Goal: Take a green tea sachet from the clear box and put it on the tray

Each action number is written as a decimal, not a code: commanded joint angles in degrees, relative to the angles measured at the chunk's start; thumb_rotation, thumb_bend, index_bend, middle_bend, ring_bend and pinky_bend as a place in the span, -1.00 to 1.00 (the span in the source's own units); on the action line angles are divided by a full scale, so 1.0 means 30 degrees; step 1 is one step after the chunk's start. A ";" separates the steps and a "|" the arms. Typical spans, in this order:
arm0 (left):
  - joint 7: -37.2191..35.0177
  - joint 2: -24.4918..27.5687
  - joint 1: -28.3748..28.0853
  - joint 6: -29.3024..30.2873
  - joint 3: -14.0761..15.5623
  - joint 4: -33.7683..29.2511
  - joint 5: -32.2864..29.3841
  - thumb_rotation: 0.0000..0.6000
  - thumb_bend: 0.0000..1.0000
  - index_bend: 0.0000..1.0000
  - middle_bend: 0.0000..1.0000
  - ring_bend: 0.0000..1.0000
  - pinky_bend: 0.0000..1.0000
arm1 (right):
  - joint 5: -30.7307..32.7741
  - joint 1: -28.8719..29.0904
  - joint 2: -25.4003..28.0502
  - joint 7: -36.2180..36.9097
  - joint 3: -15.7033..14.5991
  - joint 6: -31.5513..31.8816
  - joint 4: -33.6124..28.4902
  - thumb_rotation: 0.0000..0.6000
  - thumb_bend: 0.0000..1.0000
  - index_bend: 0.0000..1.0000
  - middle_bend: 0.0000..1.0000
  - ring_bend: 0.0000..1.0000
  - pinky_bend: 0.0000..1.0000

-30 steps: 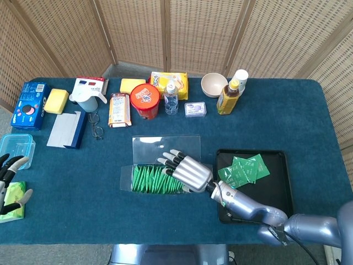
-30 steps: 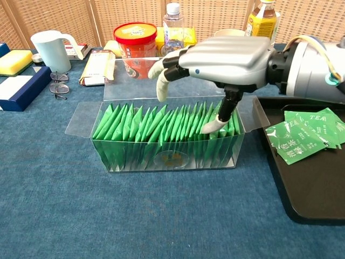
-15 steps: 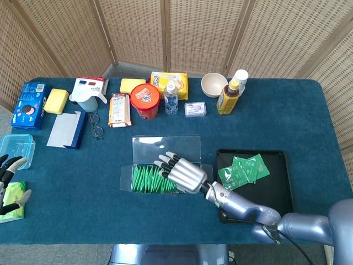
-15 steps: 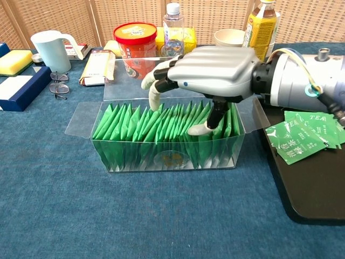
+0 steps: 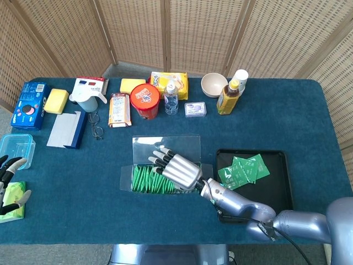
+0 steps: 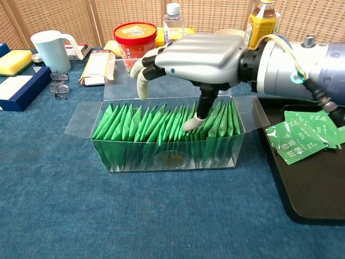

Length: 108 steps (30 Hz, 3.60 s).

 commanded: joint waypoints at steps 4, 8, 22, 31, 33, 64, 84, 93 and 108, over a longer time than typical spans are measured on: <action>-0.0085 -0.0038 0.0023 0.0008 0.0009 0.0106 -0.0036 1.00 -0.47 -0.71 -0.69 -0.89 -0.50 | 0.0313 0.0285 -0.0410 -0.0243 0.0207 -0.0411 0.0348 1.00 -0.78 -0.42 -0.69 -0.83 -0.74; -0.0173 -0.0033 0.0093 0.0052 0.0027 0.0186 -0.0109 1.00 -0.47 -0.71 -0.69 -0.89 -0.50 | 0.0357 0.0397 -0.0425 -0.0521 0.0233 -0.0578 0.0526 1.00 -0.78 -0.42 -0.69 -0.83 -0.74; -0.0299 -0.0146 0.0040 -0.0013 0.0056 0.0307 0.0015 1.00 -0.47 -0.71 -0.69 -0.89 -0.50 | 0.0279 0.0138 0.0431 -0.1682 -0.0297 -0.0699 0.0188 1.00 -0.78 -0.45 -0.69 -0.83 -0.74; -0.0297 -0.0130 0.0092 0.0091 0.0092 0.0258 0.0098 1.00 -0.47 -0.71 -0.69 -0.89 -0.50 | 0.0136 0.0029 0.0631 -0.2076 -0.0628 -0.0870 -0.0386 1.00 -0.80 -0.46 -0.69 -0.83 -0.74; -0.0296 -0.0115 0.0110 0.0131 0.0100 0.0248 0.0125 1.00 -0.47 -0.71 -0.69 -0.89 -0.50 | 0.0135 0.0121 0.0471 -0.2128 -0.0609 -0.1002 -0.0324 1.00 -0.80 -0.46 -0.69 -0.83 -0.74; -0.0728 -0.0194 0.0259 0.0237 0.0119 0.0692 0.0030 1.00 -0.47 -0.71 -0.69 -0.90 -0.50 | 0.0481 0.0651 -0.0971 -0.2135 0.0037 -0.0875 0.1023 1.00 -0.38 -0.39 -0.63 -0.81 -0.74; -0.0682 -0.0176 0.0261 0.0249 0.0118 0.0661 0.0072 1.00 -0.47 -0.71 -0.69 -0.90 -0.50 | -0.0307 0.0106 -0.1322 -0.1154 -0.0116 0.0407 0.1445 1.00 -0.07 -0.23 -0.54 -0.71 -0.73; -0.0705 -0.0148 0.0311 0.0347 0.0108 0.0671 0.0073 1.00 -0.47 -0.71 -0.69 -0.90 -0.50 | -0.0606 0.0048 -0.1386 -0.0830 -0.0135 0.0602 0.1438 1.00 -0.06 -0.05 -0.49 -0.67 -0.71; -0.0791 -0.0176 0.0295 0.0354 0.0066 0.0746 0.0063 1.00 -0.47 -0.71 -0.69 -0.92 -0.50 | -0.0761 0.0020 -0.1475 -0.0579 -0.0025 0.0703 0.1435 1.00 -0.02 0.14 -0.42 -0.62 -0.68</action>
